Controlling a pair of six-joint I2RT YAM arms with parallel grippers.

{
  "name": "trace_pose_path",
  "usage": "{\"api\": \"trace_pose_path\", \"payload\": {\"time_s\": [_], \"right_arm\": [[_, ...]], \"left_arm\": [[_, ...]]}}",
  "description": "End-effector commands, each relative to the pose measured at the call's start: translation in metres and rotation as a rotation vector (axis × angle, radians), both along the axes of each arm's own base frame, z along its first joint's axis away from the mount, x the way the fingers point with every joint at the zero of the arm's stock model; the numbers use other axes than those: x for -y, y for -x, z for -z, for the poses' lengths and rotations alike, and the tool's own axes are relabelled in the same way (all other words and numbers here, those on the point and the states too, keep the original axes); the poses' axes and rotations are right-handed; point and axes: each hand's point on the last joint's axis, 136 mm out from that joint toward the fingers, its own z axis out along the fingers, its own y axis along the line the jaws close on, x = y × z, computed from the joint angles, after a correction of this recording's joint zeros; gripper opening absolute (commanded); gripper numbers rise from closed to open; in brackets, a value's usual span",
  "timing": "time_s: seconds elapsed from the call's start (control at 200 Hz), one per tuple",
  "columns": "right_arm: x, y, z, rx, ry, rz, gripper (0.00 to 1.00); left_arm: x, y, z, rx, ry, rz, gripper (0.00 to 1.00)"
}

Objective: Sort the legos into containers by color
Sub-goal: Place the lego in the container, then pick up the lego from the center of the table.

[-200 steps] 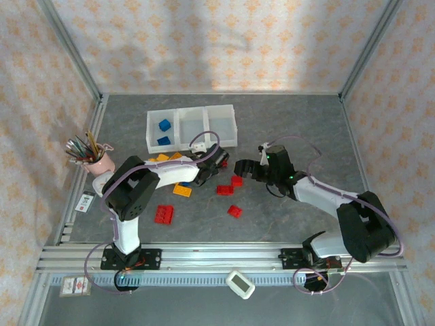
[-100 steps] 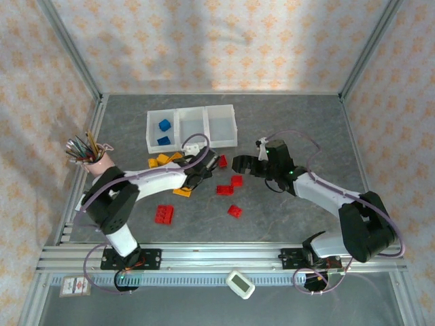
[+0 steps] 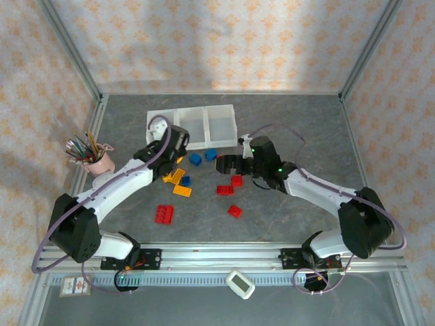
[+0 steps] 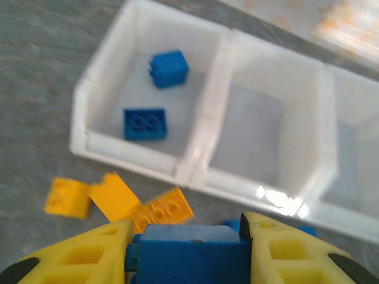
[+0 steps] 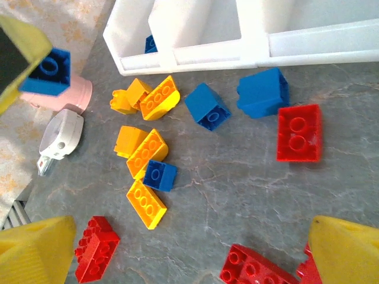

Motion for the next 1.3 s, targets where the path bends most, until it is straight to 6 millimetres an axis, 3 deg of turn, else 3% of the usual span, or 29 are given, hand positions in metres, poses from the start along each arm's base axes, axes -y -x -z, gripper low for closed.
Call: {"api": "trace_pose_path", "payload": {"time_s": [0.0,0.14,0.4,0.571,0.661,0.676,0.706,0.916,1.116,1.291], "right_arm": [[-0.013,-0.017,-0.017,0.043,-0.039,0.022,1.00],[-0.017,-0.029,-0.025,0.074,-0.060,0.045,1.00],[-0.019,-0.042,-0.027,0.092,-0.036,0.070,1.00],[-0.020,-0.043,-0.028,0.097,-0.026,0.063,1.00],[-0.020,-0.043,-0.030,0.102,-0.026,0.060,1.00],[-0.020,-0.043,-0.031,0.102,-0.027,0.060,1.00],[-0.020,-0.043,-0.031,0.102,-0.026,0.057,1.00],[-0.016,-0.037,-0.035,0.105,-0.015,0.049,1.00],[-0.005,-0.022,-0.016,0.062,0.020,0.040,1.00],[0.005,-0.001,0.002,0.010,0.037,0.023,1.00]], "left_arm": [[-0.027,-0.023,-0.007,0.000,-0.090,-0.037,0.34],[-0.042,-0.062,-0.005,0.000,-0.107,-0.050,0.34],[-0.070,-0.129,0.022,-0.050,-0.132,-0.114,0.36],[-0.078,-0.144,0.034,-0.095,-0.125,-0.126,0.53],[-0.074,-0.141,0.035,-0.087,-0.103,-0.102,0.62],[-0.073,-0.138,0.023,-0.063,-0.094,-0.098,0.63],[-0.073,-0.136,0.020,-0.056,-0.088,-0.092,0.65],[-0.052,-0.107,0.007,-0.054,-0.015,0.001,0.66],[-0.010,-0.055,0.013,-0.090,0.018,0.110,0.68],[0.022,0.002,0.033,-0.153,0.033,0.157,0.69]]}}
